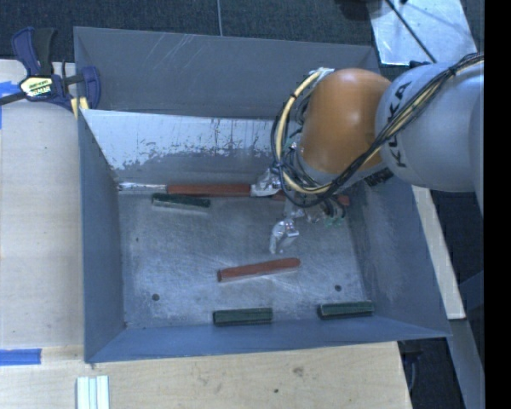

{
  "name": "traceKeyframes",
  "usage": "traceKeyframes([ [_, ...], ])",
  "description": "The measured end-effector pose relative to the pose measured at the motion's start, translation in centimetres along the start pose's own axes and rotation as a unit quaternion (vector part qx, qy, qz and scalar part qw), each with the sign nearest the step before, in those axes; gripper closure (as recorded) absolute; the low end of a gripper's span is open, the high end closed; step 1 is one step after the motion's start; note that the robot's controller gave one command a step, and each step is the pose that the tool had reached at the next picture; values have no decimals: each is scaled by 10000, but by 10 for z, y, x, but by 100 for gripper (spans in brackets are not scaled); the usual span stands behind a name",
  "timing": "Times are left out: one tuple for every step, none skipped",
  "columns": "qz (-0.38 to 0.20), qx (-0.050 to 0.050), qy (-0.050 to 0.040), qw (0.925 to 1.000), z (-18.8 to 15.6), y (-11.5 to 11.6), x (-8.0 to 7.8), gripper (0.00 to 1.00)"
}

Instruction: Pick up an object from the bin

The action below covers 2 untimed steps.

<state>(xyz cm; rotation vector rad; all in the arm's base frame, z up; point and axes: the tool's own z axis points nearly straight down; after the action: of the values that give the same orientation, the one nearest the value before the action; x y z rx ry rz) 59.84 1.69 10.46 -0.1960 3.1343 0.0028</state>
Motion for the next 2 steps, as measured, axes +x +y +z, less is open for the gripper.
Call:
traceKeyframes([
  [597,14,-18,9982,-5,-19,37,0],
  [-383,10,-25,9993,6,25,83,100],
])
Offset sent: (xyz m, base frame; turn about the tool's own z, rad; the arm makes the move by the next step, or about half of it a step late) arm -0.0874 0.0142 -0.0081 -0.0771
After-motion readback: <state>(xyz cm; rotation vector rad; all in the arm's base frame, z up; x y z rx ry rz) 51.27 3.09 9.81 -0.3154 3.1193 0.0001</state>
